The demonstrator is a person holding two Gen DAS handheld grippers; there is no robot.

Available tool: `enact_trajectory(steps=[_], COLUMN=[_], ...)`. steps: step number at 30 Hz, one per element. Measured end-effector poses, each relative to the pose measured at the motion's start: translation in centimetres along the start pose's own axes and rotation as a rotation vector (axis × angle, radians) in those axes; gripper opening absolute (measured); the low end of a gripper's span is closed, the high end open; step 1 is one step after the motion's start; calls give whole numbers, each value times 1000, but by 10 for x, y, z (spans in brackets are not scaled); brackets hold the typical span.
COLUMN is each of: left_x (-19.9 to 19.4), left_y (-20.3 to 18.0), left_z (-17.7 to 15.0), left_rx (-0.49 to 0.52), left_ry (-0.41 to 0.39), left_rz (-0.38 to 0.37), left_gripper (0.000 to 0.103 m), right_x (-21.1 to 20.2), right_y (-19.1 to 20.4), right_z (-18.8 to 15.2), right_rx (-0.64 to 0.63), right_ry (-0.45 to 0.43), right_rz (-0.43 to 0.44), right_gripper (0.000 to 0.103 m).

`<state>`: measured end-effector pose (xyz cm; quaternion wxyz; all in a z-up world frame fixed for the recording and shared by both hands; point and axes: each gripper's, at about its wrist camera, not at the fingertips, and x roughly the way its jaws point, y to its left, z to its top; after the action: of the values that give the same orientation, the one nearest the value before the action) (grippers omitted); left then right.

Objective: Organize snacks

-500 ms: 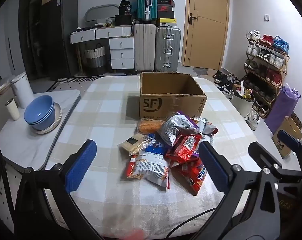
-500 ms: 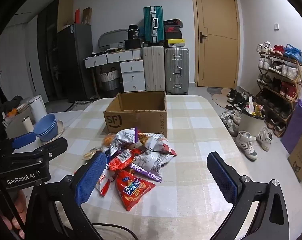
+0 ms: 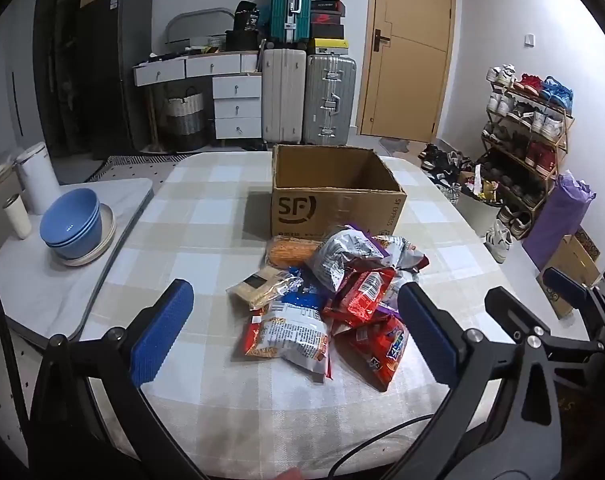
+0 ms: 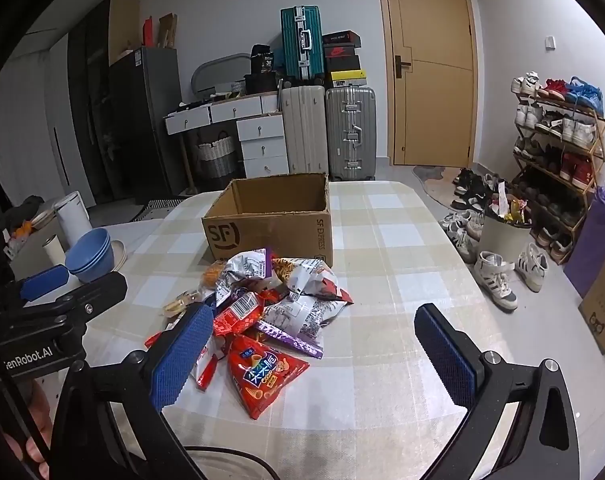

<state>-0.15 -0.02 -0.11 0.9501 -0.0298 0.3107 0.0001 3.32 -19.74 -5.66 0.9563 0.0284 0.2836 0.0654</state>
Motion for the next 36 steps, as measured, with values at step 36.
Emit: enact_trajectory(steps=[36], left_x=[0], left_y=[5], left_z=[-6], left_rx=[-17], left_ry=[1], left_rz=[22], left_gripper=[102], right_x=[1], right_y=[5], right_z=[-6], right_rx=[-23], right_ry=[-17], right_rz=[62], right_gripper=[103])
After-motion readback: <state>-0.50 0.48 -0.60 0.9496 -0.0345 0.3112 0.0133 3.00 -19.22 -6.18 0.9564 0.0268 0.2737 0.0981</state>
